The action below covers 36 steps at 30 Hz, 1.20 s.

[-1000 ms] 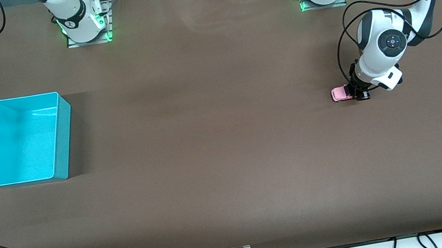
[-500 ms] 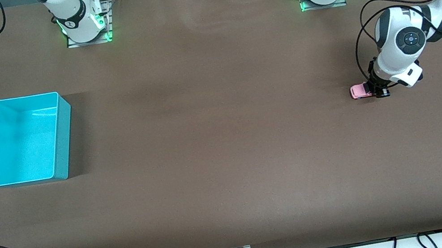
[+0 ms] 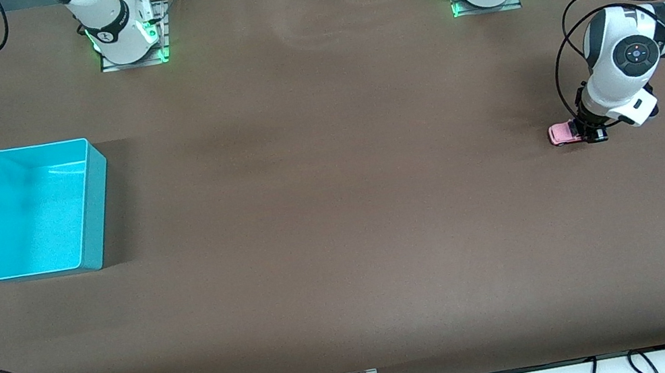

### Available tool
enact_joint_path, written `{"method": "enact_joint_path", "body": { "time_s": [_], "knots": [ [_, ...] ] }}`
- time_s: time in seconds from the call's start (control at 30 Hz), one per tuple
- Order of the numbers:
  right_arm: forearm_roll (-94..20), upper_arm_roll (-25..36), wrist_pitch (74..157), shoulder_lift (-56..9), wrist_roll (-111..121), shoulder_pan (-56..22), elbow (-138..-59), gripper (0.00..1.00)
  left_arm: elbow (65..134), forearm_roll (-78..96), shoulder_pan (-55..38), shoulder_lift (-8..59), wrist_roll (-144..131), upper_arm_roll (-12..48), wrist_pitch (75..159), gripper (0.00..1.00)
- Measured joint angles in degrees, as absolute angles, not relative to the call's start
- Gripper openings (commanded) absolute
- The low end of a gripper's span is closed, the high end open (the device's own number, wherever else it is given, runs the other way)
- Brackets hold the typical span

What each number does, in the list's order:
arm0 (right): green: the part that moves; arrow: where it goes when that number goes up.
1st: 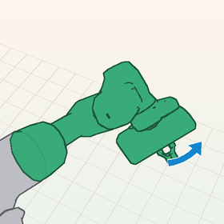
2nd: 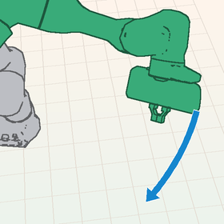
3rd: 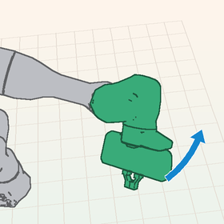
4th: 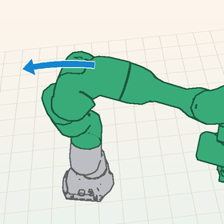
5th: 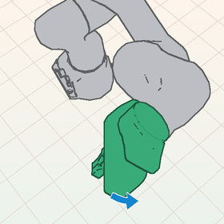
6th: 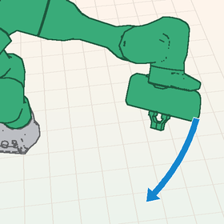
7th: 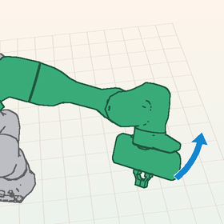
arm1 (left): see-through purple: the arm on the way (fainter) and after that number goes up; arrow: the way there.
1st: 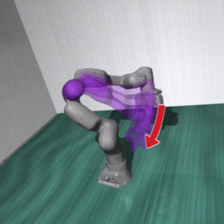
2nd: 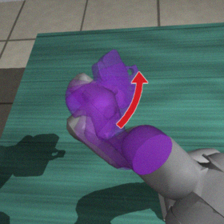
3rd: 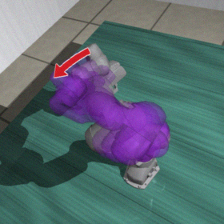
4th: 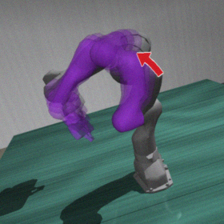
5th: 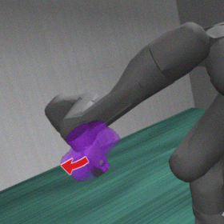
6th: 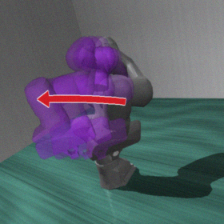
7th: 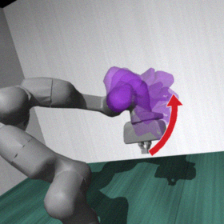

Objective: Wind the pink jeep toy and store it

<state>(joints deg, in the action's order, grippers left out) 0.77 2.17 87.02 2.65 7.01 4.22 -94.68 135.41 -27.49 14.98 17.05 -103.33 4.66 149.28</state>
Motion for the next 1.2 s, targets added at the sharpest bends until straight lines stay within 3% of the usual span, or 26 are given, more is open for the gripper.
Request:
{"method": "enact_joint_path", "body": {
  "time_s": [0.1, 0.43, 0.83, 1.2],
  "knots": [
    [0.77, 2.17, 87.02, 2.65, 7.01, 4.23, -94.68, 1.00, 135.39, -27.51, 14.98, 17.09, -103.33, 4.67, 149.28, 1.00],
    [0.77, 2.17, 87.02, 2.64, 7.01, 4.22, -94.68, 1.00, 133.52, -27.51, 16.33, 20.75, -103.41, 4.60, 150.74, 1.00],
    [0.77, 2.17, 87.02, 2.64, 7.01, 4.22, -94.67, 1.00, 130.23, -27.40, 16.73, 18.86, -103.76, 4.68, 146.70, 1.00],
    [0.77, 2.17, 87.02, 2.64, 7.01, 4.22, -94.65, 1.00, 121.44, -27.15, 16.69, 15.92, -101.74, 9.15, 134.21, 1.00]
  ]
}}
